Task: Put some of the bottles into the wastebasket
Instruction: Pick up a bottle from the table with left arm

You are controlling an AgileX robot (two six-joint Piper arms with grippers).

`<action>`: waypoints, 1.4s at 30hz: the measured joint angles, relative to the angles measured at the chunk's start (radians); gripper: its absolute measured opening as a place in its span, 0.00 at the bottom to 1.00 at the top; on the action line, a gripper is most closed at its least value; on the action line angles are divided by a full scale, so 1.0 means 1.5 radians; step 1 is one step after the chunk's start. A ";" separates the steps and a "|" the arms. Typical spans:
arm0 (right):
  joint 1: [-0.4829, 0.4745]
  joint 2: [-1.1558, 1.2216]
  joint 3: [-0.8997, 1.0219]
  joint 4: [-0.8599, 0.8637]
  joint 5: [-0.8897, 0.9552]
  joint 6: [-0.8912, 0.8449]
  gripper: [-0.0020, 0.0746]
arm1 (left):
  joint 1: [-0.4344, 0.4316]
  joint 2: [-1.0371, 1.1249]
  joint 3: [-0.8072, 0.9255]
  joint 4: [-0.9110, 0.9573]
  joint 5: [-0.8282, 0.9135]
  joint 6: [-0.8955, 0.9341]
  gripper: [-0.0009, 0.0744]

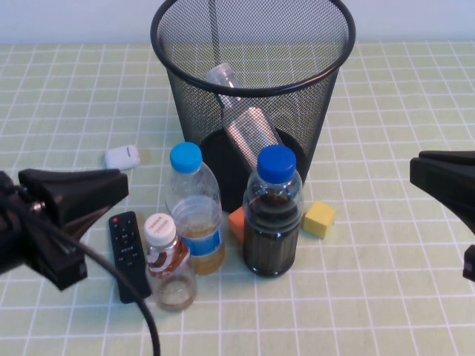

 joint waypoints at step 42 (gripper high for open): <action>0.000 0.001 0.000 -0.013 -0.001 -0.012 0.03 | 0.000 -0.087 0.191 -0.197 -0.061 0.368 0.90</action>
